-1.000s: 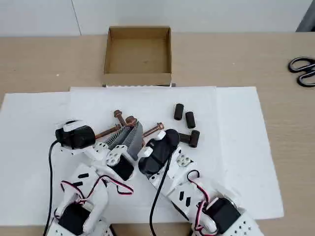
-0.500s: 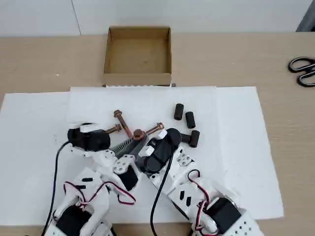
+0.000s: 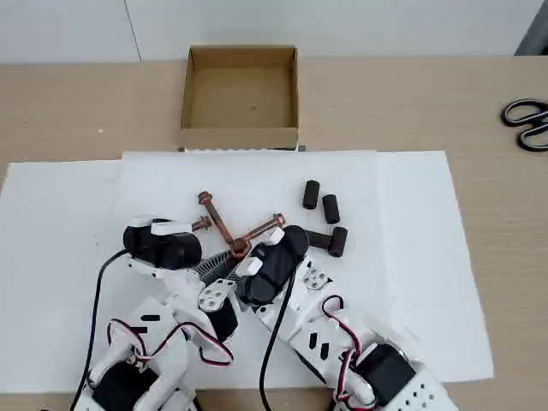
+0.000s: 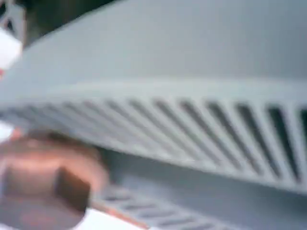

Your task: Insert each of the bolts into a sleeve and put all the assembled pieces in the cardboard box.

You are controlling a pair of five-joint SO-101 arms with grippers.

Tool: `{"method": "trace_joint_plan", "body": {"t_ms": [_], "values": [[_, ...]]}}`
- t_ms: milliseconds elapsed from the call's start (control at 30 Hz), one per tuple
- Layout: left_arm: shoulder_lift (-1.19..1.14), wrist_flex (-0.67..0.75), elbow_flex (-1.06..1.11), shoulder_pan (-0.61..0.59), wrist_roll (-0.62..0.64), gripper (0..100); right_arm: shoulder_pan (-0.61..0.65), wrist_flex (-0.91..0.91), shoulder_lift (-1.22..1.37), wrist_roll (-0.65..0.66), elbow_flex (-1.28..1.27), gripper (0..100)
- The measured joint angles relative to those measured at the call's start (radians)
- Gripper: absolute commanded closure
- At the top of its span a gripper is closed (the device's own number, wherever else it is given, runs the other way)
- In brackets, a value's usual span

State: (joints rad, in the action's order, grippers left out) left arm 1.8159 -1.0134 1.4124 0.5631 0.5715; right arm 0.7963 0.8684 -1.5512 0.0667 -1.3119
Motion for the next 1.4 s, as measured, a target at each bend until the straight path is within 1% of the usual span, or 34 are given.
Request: {"method": "trace_joint_plan", "body": {"t_ms": [67, 133, 200, 333, 500, 600, 800, 1000, 1067, 1133, 1267, 1300, 1400], "values": [[0.000, 0.000, 0.000, -0.005, -0.023, 77, 0.000, 0.000, 0.000, 0.000, 0.000, 99.6], [-0.002, -0.008, 0.018, -0.003, -0.046, 73, -0.011, -0.006, -0.002, 0.000, 0.003, 99.6], [-0.008, -0.031, 0.014, -0.011, -0.051, 73, -0.012, -0.006, -0.002, 0.000, 0.002, 99.6], [-0.008, -0.032, 0.012, -0.018, -0.055, 73, -0.012, -0.008, -0.003, 0.000, 0.003, 99.6], [-0.009, -0.035, -0.044, -0.015, -0.078, 73, -0.012, -0.009, -0.017, -0.002, 0.008, 99.6], [-0.011, -0.037, -0.091, -0.015, -0.095, 79, -0.011, -0.015, -0.020, -0.003, 0.009, 99.6], [-0.009, -0.035, -0.218, -0.006, -0.150, 99, -0.051, -0.021, -0.005, 0.000, -0.028, 99.6], [-0.009, -0.035, -0.232, -0.014, -0.210, 99, -0.080, -0.021, -0.005, 0.000, -0.029, 99.6], [-0.009, -0.031, -0.207, -0.057, -0.213, 99, -0.098, -0.021, -0.005, 0.000, -0.029, 99.6], [-0.009, -0.005, -0.157, -0.132, -0.213, 99, -0.123, -0.021, -0.005, 0.000, -0.029, 99.6], [-0.009, 0.110, -0.020, -0.321, -0.213, 99, -0.195, -0.032, -0.003, 0.000, -0.029, 99.6], [-0.009, 0.143, 0.017, -0.351, -0.213, 99, -0.219, -0.046, 0.000, -0.008, -0.029, 99.6], [-0.009, 0.226, 0.133, -0.396, -0.232, 99, -0.318, -0.086, 0.060, -0.097, -0.020, 99.6]]}}
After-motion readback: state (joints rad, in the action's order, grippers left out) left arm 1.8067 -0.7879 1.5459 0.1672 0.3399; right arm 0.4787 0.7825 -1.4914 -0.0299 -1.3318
